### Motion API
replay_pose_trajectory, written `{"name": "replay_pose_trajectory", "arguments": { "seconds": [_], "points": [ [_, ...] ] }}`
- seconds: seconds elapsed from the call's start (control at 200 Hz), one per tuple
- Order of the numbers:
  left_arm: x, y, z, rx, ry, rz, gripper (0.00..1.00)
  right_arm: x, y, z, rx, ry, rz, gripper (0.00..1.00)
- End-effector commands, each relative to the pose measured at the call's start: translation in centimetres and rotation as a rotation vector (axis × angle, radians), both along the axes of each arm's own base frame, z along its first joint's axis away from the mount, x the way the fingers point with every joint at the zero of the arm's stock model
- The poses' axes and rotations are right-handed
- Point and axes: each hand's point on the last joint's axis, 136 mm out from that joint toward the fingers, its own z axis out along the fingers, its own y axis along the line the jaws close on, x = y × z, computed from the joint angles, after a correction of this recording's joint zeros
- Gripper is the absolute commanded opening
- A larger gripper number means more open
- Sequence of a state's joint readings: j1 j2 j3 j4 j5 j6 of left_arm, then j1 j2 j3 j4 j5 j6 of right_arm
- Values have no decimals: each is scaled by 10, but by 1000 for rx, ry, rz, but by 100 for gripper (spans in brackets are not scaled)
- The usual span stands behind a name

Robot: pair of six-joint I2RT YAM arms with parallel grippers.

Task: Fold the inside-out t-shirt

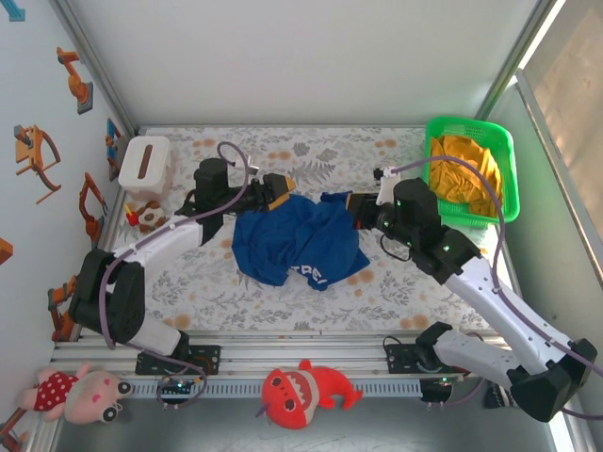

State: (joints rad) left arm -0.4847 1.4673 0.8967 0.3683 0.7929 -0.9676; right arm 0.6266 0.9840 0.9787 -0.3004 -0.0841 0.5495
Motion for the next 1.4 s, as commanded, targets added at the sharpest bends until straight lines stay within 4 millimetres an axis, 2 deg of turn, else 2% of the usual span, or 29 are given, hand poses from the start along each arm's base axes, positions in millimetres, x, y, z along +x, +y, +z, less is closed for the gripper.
{"name": "replay_pose_trajectory", "arguments": {
  "seconds": [0.0,0.095,0.22,0.441,0.846,1.162,1.227,1.297,1.362,1.397],
  "points": [
    [-29,-9,-4,126,-121,-27,68,-2,2,8,41,-17,14,0],
    [-41,-16,-15,216,-160,-32,69,-2,-1,6,39,-13,5,0],
    [-33,-3,-31,298,-154,39,71,-1,-3,6,43,-10,0,0],
    [-20,-20,-19,288,-210,8,72,-3,-3,5,53,-1,0,0],
    [-18,-58,-15,306,-343,-78,67,-2,0,1,68,13,4,0],
    [10,-74,-24,346,-344,-56,64,-4,1,3,83,15,13,0],
    [19,-77,-24,356,-352,-36,54,-5,0,4,85,12,13,0],
    [28,-77,-18,350,-355,-21,30,-5,-3,2,71,13,0,0],
    [32,-76,-2,324,-360,-17,7,-5,-10,1,49,10,-27,0],
    [33,-72,10,313,-366,-14,0,-2,-15,1,36,8,-51,0]
  ]
}}
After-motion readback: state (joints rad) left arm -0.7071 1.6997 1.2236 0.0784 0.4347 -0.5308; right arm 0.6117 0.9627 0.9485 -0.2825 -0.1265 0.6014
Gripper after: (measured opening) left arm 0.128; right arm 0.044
